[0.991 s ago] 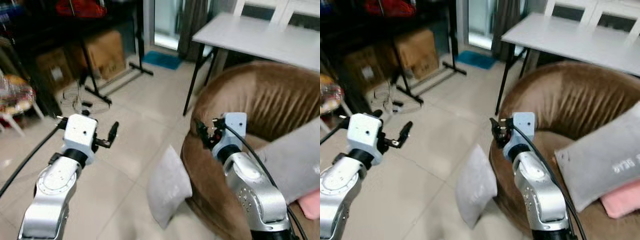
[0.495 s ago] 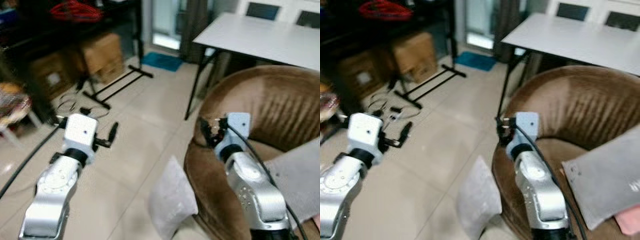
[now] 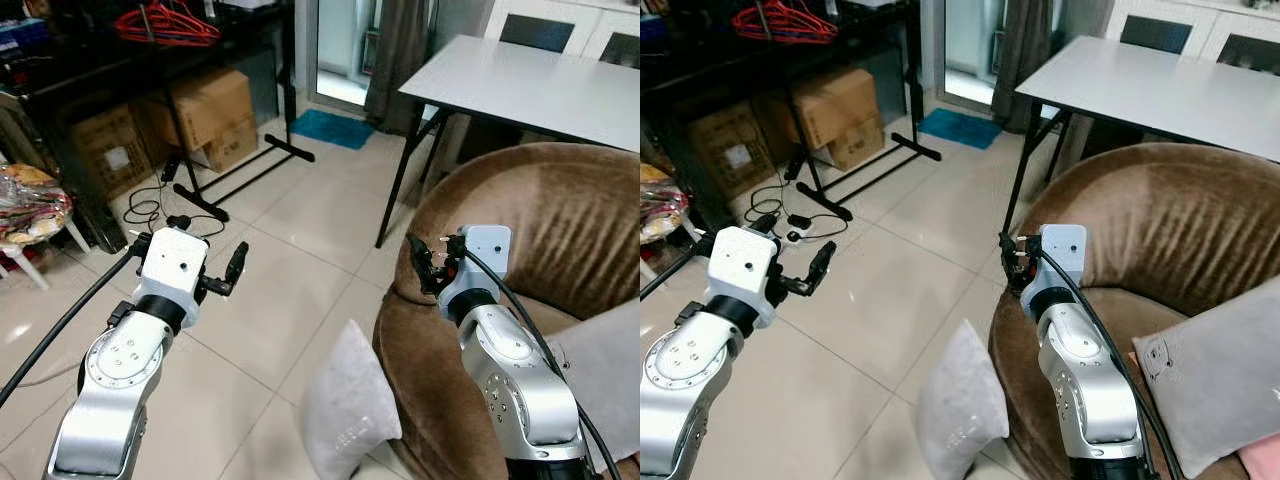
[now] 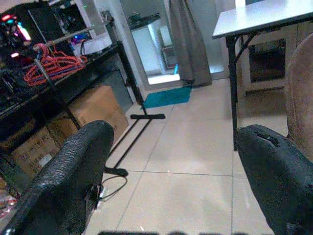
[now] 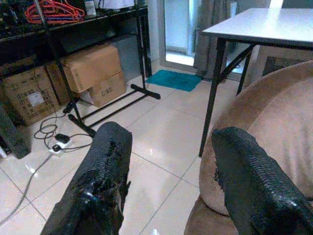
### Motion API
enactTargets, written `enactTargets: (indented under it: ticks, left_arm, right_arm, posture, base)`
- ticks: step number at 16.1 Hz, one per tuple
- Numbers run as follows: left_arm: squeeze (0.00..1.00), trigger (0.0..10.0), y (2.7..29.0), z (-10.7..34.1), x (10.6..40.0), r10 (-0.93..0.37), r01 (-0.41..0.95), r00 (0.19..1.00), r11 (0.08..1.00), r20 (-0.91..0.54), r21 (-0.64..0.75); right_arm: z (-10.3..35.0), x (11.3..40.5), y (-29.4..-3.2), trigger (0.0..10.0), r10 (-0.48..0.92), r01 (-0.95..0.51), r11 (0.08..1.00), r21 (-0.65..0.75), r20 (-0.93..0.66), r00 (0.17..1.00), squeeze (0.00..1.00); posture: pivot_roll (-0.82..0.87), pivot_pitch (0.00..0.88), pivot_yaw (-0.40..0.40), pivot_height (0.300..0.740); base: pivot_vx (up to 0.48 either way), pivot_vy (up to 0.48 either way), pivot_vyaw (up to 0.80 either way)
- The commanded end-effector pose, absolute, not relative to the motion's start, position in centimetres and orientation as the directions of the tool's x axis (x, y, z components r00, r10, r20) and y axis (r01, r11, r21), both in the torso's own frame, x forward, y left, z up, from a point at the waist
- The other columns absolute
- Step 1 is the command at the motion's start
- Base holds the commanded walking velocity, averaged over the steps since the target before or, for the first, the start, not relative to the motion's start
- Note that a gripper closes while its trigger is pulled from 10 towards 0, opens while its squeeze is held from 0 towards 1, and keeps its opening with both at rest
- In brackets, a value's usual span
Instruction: Move the pillow to the sofa from floor
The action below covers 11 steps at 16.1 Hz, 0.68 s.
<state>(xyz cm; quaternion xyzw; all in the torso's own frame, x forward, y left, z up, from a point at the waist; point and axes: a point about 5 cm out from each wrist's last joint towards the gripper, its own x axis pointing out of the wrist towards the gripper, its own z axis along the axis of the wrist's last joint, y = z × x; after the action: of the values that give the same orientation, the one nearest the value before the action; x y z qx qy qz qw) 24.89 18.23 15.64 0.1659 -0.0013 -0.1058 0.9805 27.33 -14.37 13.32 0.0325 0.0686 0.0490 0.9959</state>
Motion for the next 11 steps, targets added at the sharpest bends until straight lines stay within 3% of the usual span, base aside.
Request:
enactTargets:
  ticks: [1,11]
  left_arm:
    - [0.0,10.0,18.39,15.5,24.81,-0.208,0.208,0.978,0.916,-0.037,0.342]
    - [0.0,10.0,18.37,15.44,25.01,-0.205,0.199,0.979,0.919,-0.018,0.34]
  right_arm:
    - [13.32,27.34,-14.76,10.0,0.099,-0.089,0.993,0.078,-0.132,0.986,0.0]
    - [13.2,27.3,-14.63,10.0,0.112,-0.103,0.992,0.078,-0.13,0.985,0.0]
  posture:
    - [-0.12,0.0,0.009,0.715]
    - [-0.13,0.0,0.009,0.63]
  base:
    - [0.0,0.0,0.0]
    - [0.0,0.0,0.0]
